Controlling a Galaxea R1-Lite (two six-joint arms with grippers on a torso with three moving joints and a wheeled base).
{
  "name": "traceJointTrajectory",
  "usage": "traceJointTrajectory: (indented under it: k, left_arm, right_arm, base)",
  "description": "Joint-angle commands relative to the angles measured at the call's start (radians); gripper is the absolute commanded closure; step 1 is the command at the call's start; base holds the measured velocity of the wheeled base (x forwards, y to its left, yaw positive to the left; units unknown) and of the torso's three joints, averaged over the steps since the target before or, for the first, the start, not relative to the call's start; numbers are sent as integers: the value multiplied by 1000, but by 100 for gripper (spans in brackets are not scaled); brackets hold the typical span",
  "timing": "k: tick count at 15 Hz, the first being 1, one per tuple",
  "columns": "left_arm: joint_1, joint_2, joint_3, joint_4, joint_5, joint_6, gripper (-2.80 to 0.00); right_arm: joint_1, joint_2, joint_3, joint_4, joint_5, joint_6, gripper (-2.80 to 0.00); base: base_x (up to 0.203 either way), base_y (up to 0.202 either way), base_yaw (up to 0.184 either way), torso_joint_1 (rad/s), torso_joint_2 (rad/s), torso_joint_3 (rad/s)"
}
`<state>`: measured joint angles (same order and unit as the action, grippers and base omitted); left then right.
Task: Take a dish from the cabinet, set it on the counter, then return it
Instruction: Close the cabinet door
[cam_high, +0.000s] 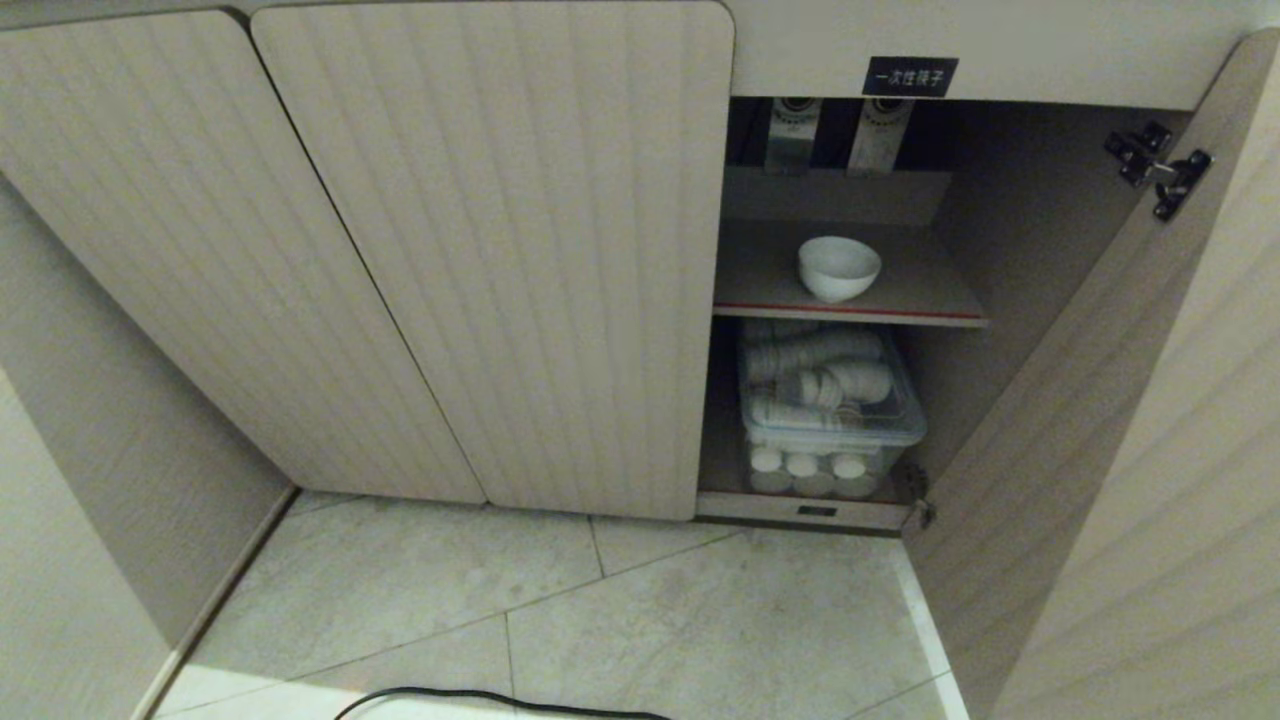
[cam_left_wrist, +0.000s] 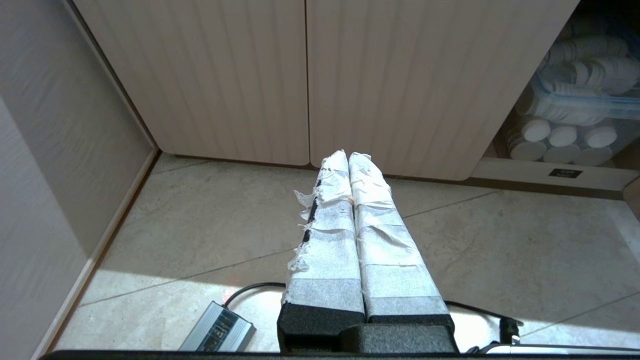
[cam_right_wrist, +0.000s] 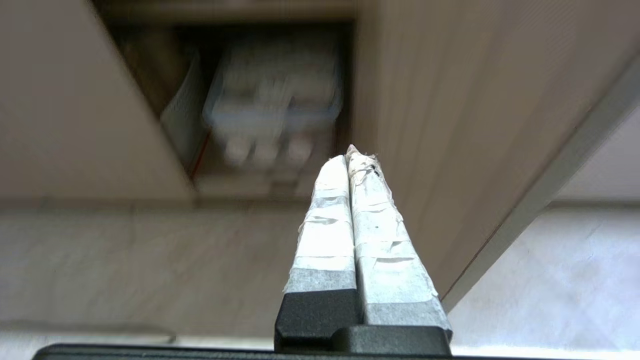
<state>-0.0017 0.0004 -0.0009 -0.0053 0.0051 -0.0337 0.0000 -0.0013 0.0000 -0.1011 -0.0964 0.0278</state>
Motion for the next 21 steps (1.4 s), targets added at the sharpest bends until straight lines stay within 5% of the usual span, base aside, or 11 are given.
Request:
traceJointTrajectory:
  k: [1, 5, 21]
  left_arm:
    - [0, 0, -1, 1, -1, -2, 0]
    - [0, 0, -1, -1, 0, 0, 0]
    - [0, 0, -1, -1, 1, -2, 0]
  right_arm:
    - [0, 1, -3, -75, -114, -29, 0]
    - [0, 1, -8, -81, -334, -134, 0]
    - [0, 51, -200, -78, -425, -274, 0]
  base:
    - [0, 0, 0, 0, 0, 0]
    - [0, 0, 0, 0, 0, 0]
    - [0, 0, 0, 0, 0, 0]
